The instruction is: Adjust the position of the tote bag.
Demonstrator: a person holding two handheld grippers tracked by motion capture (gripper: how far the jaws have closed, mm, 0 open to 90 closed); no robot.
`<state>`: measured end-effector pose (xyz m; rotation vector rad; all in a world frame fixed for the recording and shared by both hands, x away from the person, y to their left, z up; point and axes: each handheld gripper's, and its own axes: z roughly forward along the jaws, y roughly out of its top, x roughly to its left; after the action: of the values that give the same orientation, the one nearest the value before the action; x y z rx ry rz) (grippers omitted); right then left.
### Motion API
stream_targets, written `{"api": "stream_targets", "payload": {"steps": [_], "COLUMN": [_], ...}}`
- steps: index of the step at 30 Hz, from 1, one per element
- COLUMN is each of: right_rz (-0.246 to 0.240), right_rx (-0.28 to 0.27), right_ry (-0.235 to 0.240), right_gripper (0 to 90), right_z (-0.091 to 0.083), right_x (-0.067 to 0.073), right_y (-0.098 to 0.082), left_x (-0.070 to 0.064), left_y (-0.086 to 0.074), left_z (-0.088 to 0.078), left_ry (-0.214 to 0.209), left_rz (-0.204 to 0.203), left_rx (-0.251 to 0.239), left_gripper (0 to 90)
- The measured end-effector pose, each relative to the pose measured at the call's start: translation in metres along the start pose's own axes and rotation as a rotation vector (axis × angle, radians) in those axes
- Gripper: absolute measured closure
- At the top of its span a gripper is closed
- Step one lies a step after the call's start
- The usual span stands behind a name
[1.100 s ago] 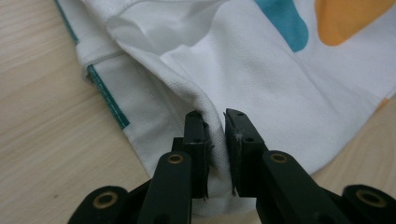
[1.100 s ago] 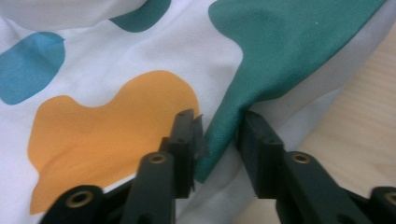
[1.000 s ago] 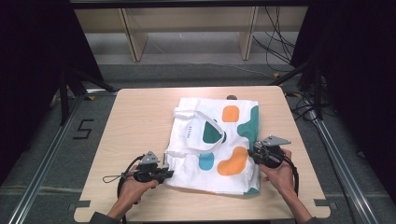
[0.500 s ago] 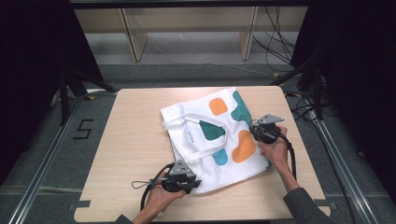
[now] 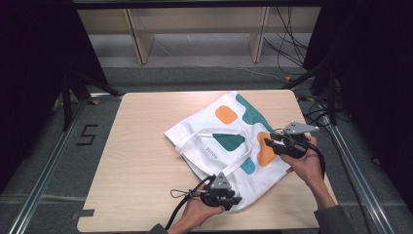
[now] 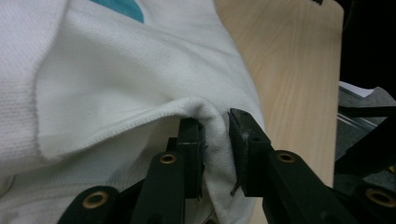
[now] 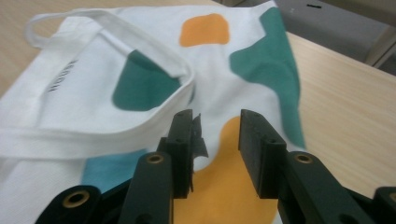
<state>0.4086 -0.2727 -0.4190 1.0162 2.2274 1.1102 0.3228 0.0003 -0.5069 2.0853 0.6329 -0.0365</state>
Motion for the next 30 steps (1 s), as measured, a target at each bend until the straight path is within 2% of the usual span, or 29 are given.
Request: {"api": "stream_targets", "payload": {"steps": [1,2,3,4,5,6,7,8,9,12,13,14,15,16,17,20,22,25,27,30], "right_rz": [0.014,0.001,0.003,0.024,0.001,0.001,0.009,0.009,-0.006,-0.021,-0.029,-0.058,-0.058,-0.05,-0.078,-0.103,-0.117,-0.127,-0.141,-0.154], "right_rx": [0.014,0.016,0.021,0.027,0.027,0.027,0.037,0.037,0.058,0.087,0.096,0.105,0.105,0.123,0.117,0.121,0.14,0.144,0.157,0.205], "right_ry": [0.017,0.037,0.049,0.063,0.103,0.103,0.128,0.128,0.145,0.172,0.183,0.205,0.205,0.215,0.225,0.254,0.27,0.273,0.259,0.229], "right_gripper": [63.8,62.3,60.6,59.0,53.8,53.8,49.8,49.8,46.6,42.1,40.2,38.0,38.0,37.0,36.2,35.6,34.4,33.5,32.7,33.2], "right_z": [-0.002,-0.003,-0.005,-0.007,-0.007,-0.007,-0.005,-0.005,-0.002,0.003,0.004,0.007,0.007,0.007,0.01,0.014,0.018,0.025,0.032,0.043], "right_x": [0.005,0.009,0.015,0.022,0.031,0.031,0.043,0.043,0.054,0.072,0.077,0.091,0.091,0.099,0.105,0.125,0.138,0.15,0.156,0.165], "right_y": [-0.001,-0.004,-0.006,-0.008,-0.013,-0.013,-0.017,-0.017,-0.018,-0.018,-0.017,-0.017,-0.017,-0.017,-0.017,-0.019,-0.02,-0.024,-0.028,-0.031], "left_x": [0.001,0.002,0.003,0.002,0.002,0.003,0.005,0.012,0.015,0.028,0.034,0.039,0.044,0.048,0.053,0.065,0.067,0.07,0.073,0.078], "left_y": [-0.001,-0.001,-0.002,-0.004,-0.005,-0.008,-0.012,-0.018,-0.021,-0.03,-0.033,-0.036,-0.038,-0.04,-0.042,-0.047,-0.049,-0.05,-0.05,-0.051], "left_z": [-0.006,-0.013,-0.021,-0.032,-0.04,-0.051,-0.063,-0.08,-0.086,-0.102,-0.108,-0.111,-0.115,-0.116,-0.118,-0.12,-0.12,-0.121,-0.123,-0.127], "left_ry": [-0.022,-0.032,-0.039,-0.045,-0.034,-0.005,0.016,0.032,0.053,0.125,0.168,0.202,0.226,0.241,0.257,0.316,0.333,0.357,0.377,0.412], "left_rz": [-0.005,-0.011,0.004,0.049,0.074,0.082,0.058,0.025,0.014,-0.029,-0.02,-0.013,-0.017,-0.043,-0.05,-0.06,-0.078,-0.071,-0.064,-0.063], "left_rx": [0.0,-0.003,0.013,0.026,0.024,0.014,0.009,-0.012,-0.024,-0.033,-0.017,-0.008,0.002,-0.014,-0.006,0.016,0.014,0.025,0.04,0.043], "left_gripper": [66.5,62.3,54.2,48.5,39.6,39.6,35.9,35.9,35.7,35.5,35.2,34.7,34.7,34.4,34.2,32.7,32.4,31.1,30.2,29.0]}}
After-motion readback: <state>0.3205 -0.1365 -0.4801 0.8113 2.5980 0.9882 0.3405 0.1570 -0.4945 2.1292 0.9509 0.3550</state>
